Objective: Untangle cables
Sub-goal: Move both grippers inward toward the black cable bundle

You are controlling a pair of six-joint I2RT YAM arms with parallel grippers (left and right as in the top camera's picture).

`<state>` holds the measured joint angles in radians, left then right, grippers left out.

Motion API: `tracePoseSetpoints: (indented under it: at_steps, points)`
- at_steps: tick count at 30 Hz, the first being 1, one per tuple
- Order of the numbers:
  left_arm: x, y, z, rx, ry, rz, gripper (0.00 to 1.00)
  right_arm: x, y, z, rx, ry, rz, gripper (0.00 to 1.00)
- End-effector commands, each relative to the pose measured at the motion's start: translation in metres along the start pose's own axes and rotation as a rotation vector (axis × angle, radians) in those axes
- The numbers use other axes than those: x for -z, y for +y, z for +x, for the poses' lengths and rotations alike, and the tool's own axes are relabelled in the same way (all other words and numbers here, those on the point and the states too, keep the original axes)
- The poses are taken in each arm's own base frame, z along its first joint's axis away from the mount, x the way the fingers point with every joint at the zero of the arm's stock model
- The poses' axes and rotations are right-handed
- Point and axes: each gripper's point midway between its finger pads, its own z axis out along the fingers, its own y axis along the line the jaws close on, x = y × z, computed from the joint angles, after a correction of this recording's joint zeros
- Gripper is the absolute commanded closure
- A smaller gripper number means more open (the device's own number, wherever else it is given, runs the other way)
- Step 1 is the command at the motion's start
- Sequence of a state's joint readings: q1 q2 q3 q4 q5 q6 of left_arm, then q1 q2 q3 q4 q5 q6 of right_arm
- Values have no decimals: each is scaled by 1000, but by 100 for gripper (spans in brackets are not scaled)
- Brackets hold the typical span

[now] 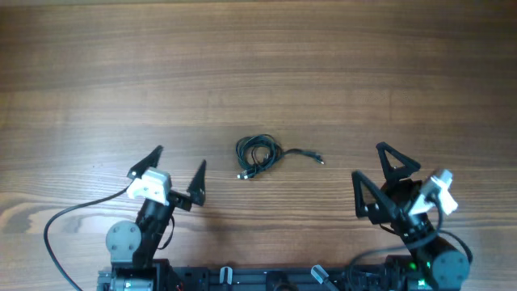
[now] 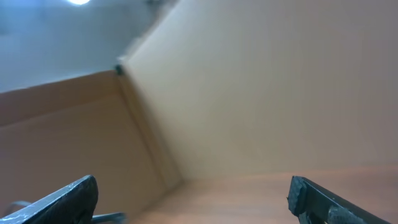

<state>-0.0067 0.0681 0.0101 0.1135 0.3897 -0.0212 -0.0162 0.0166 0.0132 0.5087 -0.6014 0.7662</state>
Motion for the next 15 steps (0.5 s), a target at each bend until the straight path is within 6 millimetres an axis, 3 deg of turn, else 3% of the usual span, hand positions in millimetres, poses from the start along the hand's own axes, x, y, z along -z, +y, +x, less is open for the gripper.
tracePoseSetpoints:
  at_steps: [1,2,3,4,9,12,15]
  points:
    - [9,-38,-50,-102,-203,200,0,-2,43,-32,124,-41,-118,0]
    - [14,-39,-69,-128,-278,193,0,-3,52,-43,192,-52,-123,0]
    - [22,-35,-107,-83,-373,148,0,-7,63,-65,322,-52,-72,0]
    - [26,-36,-127,-27,-375,145,0,-8,61,-83,411,-20,43,0]
    - [19,-39,-156,85,-170,137,0,-2,44,-121,474,161,379,0]
    - [9,-36,-165,173,23,103,0,-6,40,-121,409,310,441,0]
    - [-6,-35,-170,275,236,93,0,-15,31,-109,294,490,474,0]
